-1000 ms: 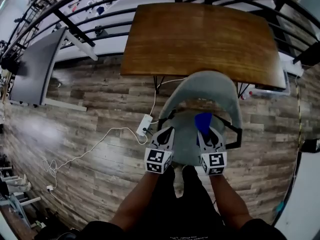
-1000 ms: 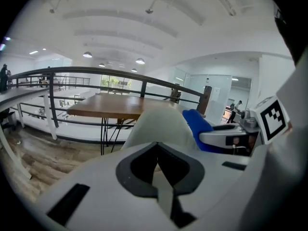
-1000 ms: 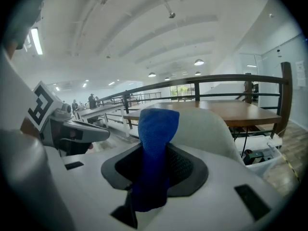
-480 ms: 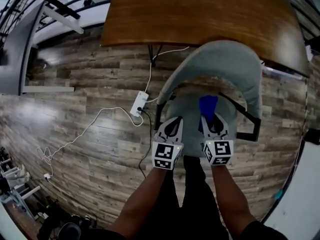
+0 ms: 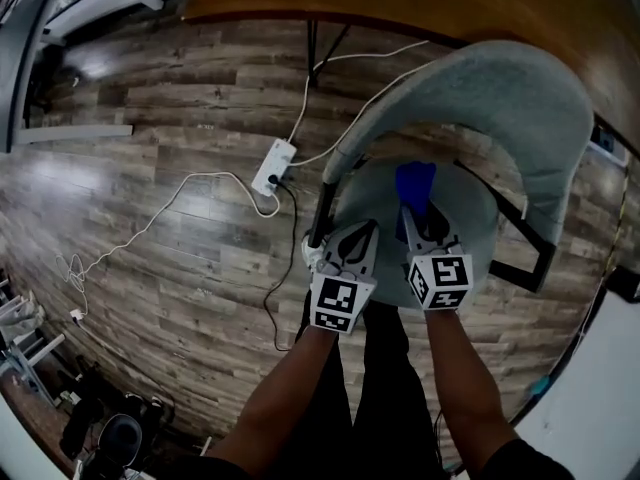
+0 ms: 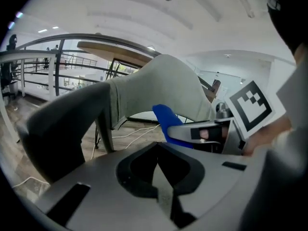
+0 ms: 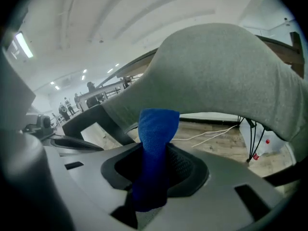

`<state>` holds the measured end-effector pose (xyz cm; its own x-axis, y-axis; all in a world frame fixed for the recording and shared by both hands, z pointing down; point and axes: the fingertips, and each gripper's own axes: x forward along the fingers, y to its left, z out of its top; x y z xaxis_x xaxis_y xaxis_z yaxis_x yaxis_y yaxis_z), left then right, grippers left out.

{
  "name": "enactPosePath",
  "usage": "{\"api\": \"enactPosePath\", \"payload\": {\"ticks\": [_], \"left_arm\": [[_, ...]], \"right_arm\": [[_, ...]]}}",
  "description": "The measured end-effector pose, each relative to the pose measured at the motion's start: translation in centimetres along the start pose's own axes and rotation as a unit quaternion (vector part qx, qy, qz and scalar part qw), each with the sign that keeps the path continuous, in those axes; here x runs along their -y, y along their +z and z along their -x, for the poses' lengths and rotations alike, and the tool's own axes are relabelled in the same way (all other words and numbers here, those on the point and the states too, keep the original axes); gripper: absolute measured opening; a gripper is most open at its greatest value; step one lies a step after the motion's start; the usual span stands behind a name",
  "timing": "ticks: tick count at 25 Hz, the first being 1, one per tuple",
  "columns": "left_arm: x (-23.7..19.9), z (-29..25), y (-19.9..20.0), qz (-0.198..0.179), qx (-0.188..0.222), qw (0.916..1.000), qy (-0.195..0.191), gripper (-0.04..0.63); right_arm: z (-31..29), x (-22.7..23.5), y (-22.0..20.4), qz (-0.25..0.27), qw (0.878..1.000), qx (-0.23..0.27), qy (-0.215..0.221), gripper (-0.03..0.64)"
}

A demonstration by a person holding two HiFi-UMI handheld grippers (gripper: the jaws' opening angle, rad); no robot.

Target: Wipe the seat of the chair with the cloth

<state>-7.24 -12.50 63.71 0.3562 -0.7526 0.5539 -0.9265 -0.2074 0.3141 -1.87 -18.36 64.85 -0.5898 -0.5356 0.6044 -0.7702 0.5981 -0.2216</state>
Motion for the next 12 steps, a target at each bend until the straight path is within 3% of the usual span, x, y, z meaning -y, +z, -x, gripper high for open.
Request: {"api": "enactPosePath", "payload": {"ticks": [12], "left_arm": [[-1.2,-1.8,-5.2,0.013,-0.031,0.9994,-0.012,0.002]], "right_arm": [[-7.4,-1.3,-4.6,0.004,0.997,-0.076,0.012,0.132]]}}
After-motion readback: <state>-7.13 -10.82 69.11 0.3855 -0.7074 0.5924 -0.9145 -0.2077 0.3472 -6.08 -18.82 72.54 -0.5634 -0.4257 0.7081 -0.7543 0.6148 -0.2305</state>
